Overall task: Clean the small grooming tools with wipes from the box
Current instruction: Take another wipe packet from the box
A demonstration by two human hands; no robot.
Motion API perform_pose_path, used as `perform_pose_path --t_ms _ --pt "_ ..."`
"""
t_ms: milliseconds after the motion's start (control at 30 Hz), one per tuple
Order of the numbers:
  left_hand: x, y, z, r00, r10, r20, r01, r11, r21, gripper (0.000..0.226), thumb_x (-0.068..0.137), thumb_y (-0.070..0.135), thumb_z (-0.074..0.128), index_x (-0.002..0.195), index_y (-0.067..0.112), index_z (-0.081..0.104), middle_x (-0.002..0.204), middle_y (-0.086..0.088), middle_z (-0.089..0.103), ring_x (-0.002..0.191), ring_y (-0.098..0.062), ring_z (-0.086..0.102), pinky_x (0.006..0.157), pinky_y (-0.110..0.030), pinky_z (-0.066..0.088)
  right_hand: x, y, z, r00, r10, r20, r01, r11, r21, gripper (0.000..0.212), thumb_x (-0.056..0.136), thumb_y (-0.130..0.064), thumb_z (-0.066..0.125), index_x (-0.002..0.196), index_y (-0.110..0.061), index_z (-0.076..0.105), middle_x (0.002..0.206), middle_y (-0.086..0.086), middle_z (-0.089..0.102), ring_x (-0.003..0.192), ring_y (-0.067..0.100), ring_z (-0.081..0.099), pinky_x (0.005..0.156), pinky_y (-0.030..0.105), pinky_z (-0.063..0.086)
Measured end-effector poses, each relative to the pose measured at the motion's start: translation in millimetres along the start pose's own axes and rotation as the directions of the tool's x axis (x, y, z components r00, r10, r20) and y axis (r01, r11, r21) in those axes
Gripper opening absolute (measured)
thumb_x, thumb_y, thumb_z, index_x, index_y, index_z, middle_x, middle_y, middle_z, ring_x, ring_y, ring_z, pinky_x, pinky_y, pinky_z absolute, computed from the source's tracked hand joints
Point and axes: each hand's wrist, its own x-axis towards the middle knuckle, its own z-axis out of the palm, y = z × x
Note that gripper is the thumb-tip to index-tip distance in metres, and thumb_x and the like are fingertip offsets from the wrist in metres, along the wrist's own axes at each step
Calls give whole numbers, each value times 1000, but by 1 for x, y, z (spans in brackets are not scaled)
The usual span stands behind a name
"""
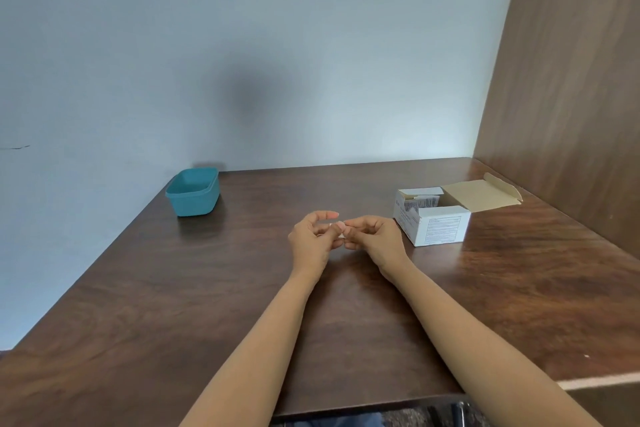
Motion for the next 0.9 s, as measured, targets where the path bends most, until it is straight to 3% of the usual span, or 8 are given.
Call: perform_pose_path --t_ms 100,200,300,433,567,667,767,900 --pt "-10 -1 3 998 0 -68 4 998 62 5 82 2 71 82 2 66 70 -16 68 59 -18 67 59 -23 58 -5 -2 2 999 10 -35 -13 997 -72 9 77 -6 76 82 1 72 72 15 70 62 20 66 64 32 58" --pt "-23 1 6 997 15 -71 -6 991 132 6 84 2 67 78 0 66 68 -10 68 56 -12 67 60 -26 59 -18 -4 2 999 -3 -54 -3 993 -116 13 77 -4 76 70 -11 68 56 -1 65 50 12 59 54 24 52" --pt "-40 7 9 999 38 -27 -32 981 191 8 84 1 64 77 3 67 68 -7 68 62 -16 69 63 -31 60 -38 -9 -4 997 13 -71 -20 995 -95 18 80 1 71 68 -10 63 54 1 62 49 9 56 49 20 45" --pt "-68 21 18 997 51 55 -58 989 133 7 83 1 67 76 4 66 73 -9 71 62 -15 70 60 -27 58 -70 -26 -23 998 -22 -60 16 995 -98 18 83 7 65 72 -7 60 60 9 59 49 3 57 47 17 44" --pt "-109 34 34 982 -6 188 3 1000 15 9 84 6 70 79 2 64 72 -7 72 61 -14 70 57 -22 55 -120 -43 -53 995 -76 -66 73 996 -45 16 83 8 63 74 -5 61 58 6 59 53 7 59 47 17 42" --pt "-146 40 47 962 -32 272 37 999 -13 10 84 12 71 75 12 67 70 -4 73 64 -14 70 59 -22 55 -164 -54 -82 999 -23 -44 26 997 71 2 83 -1 64 82 -2 65 63 6 63 58 9 60 51 18 44" --pt "-181 40 64 947 -44 318 56 998 -28 5 87 17 70 83 13 71 75 -7 74 70 -17 72 64 -26 58 -201 -61 -112 997 52 -52 -45 992 122 21 79 -9 64 95 5 67 74 8 69 65 10 63 55 18 47" --pt "-227 31 89 915 14 403 -1 999 -32 14 92 25 61 97 15 70 81 -3 75 76 -14 74 71 -28 59 -252 -58 -160 976 105 -193 -83 990 117 17 83 -6 58 96 2 67 70 2 70 60 7 61 55 15 49"
